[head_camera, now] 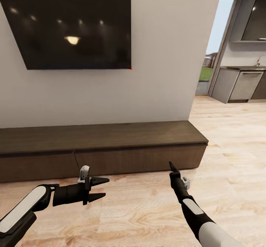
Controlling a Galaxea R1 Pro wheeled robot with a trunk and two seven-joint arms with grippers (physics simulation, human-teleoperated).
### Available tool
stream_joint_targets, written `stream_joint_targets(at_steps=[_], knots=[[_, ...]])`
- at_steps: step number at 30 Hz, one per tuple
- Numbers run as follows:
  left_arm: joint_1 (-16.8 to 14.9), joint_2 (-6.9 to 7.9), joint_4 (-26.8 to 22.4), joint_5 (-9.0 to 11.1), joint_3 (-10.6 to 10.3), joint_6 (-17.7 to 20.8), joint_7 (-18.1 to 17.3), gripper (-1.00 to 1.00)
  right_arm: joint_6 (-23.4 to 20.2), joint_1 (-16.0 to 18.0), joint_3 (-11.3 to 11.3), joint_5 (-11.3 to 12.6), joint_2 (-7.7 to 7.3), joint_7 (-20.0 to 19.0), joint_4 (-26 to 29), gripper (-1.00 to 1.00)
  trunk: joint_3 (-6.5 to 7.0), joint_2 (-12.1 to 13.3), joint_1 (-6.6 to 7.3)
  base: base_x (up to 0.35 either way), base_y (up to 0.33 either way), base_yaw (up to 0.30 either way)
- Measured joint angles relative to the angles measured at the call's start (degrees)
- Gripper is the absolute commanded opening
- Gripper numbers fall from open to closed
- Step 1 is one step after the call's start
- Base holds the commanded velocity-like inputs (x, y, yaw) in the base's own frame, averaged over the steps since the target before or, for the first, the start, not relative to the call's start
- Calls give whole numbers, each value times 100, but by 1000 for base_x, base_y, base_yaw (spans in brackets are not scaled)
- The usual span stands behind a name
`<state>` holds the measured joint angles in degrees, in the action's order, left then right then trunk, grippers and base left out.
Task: Place each of the two pumpkins and all three candles from the living room inside a cabinet in the living room (use any cabinet), then make sure every cabinet is closed, and position the cauldron so it is next to a table in the living room.
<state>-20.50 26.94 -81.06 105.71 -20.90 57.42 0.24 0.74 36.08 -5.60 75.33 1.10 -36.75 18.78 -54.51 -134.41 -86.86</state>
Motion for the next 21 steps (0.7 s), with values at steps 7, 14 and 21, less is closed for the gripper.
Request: stream_joint_targets(at_steps=[7, 14, 21], knots=[[-1, 0, -5, 0, -2, 1, 0, 100, -3, 0, 0, 2, 0, -117, -8, 100, -126, -281, -154, 0, 0, 0], [-1, 5, -6, 0, 6, 1, 0, 100, -3, 0, 0, 3, 0, -124, -9, 100, -251, -561, -308, 0, 0, 0], [-1, 8, -6, 0, 7, 1, 0, 100, 3, 0, 0, 0, 0, -124, -9, 100, -377, -842, -461, 0, 0, 0]])
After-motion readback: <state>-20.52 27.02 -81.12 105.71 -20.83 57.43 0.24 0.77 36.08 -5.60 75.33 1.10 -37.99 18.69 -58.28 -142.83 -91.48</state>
